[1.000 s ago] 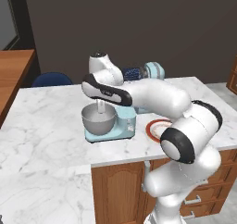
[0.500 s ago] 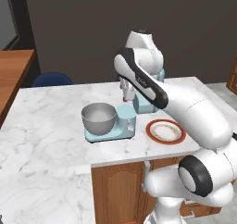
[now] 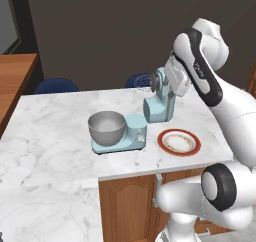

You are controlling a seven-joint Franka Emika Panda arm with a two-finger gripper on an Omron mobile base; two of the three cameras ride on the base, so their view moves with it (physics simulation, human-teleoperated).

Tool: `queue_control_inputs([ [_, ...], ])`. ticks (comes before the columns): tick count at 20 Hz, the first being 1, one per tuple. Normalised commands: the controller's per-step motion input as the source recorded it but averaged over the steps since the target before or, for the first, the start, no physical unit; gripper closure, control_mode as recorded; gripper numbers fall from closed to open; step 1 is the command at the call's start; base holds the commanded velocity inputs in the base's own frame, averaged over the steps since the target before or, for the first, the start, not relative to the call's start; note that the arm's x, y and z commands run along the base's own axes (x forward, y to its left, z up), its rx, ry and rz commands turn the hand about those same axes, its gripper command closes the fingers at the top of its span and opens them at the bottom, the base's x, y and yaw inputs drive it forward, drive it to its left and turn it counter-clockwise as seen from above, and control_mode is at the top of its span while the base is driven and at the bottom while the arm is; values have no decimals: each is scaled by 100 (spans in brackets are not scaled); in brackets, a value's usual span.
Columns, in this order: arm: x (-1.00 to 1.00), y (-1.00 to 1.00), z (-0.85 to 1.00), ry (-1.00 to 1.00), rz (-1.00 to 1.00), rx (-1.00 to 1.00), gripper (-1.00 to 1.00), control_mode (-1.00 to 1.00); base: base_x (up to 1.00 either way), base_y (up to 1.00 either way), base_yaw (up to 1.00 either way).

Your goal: Add butter and sugar cubes to the stand mixer bowl and then turn on the stand mixer to begin making frosting.

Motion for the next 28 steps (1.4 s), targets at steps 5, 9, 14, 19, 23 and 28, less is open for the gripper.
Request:
queue_control_inputs([
  [5, 17, -98, -1, 2, 0, 9, -100, -100, 0, 0, 0],
  [9, 21, -88, -1, -1, 0, 14, -100, -100, 0, 0, 0],
  [14, 1, -66, -4, -12, -2, 17, -100, -100, 0, 0, 0],
  [19, 6, -14, -33, -13, -5, 19, -100, -100, 0, 0, 0],
  [23, 23, 0, -31, -9, -5, 19, -100, -100, 0, 0, 0],
  [28, 53, -1, -20, -3, -3, 15, -100, -100, 0, 0, 0],
])
